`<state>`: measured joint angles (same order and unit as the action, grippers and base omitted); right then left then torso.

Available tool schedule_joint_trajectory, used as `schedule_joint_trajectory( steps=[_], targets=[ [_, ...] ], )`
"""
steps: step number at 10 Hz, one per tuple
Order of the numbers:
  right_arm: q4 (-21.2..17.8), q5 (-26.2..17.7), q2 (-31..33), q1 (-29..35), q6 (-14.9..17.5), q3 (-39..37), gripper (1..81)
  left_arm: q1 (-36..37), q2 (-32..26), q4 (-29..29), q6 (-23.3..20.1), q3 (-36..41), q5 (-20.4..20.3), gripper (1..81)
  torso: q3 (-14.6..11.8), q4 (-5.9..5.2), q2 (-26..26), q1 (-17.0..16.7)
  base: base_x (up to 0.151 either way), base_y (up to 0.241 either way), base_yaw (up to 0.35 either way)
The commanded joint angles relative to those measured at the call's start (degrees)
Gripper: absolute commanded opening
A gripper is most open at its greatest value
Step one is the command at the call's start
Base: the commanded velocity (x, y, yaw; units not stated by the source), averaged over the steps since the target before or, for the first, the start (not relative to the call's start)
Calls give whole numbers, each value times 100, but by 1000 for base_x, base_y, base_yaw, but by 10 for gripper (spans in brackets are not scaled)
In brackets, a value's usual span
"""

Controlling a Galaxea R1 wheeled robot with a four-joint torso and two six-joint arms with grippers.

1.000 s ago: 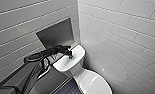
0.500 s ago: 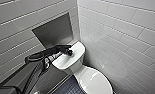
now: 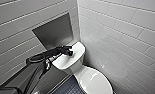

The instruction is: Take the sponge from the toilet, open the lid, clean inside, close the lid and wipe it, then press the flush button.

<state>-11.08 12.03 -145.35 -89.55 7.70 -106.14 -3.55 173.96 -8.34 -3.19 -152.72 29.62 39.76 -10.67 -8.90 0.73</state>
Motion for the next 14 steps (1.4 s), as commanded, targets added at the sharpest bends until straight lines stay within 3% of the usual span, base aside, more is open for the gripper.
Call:
schedule_joint_trajectory(
  steps=[1, 3, 5, 6, 8, 10, 14],
  targets=[
    [133, -517, 82, -173, 21, 156, 10, 657, -10, 113, -59, -12, 492, 10, 0, 0, 0, 0, 0, 0, 0],
    [141, -509, 82, -182, 29, 183, 10, 1121, -62, 17, -50, -12, 807, 10, 0, 0, 0, 0, 0, 0, 0],
    [141, -509, 82, -191, 29, 156, 10, 1728, -368, -630, -59, 92, 1306, 10, 2, 0, 0, 0, 0, 0, 0],
    [141, -509, 73, -182, 29, 165, 10, 1932, -641, -1150, -102, 547, 1598, 10, 2, 0, 2, 2, 0, 0, 0],
    [141, -509, 65, -173, 29, 156, 10, 2002, -1512, -1715, -85, 2156, 1643, 10, 5, 0, 2, 2, 0, 0, 0],
    [159, -509, 65, -147, 29, 156, 10, 1898, -2333, -1697, -59, 3809, 1644, 10, 5, 0, 2, 2, 0, 0, 0],
    [220, -509, 56, -112, 29, 95, 10, 715, -4347, -1593, -6, 6399, 1426, 10, 7, 0, 2, 2, 0, 0, 0]
  ],
)
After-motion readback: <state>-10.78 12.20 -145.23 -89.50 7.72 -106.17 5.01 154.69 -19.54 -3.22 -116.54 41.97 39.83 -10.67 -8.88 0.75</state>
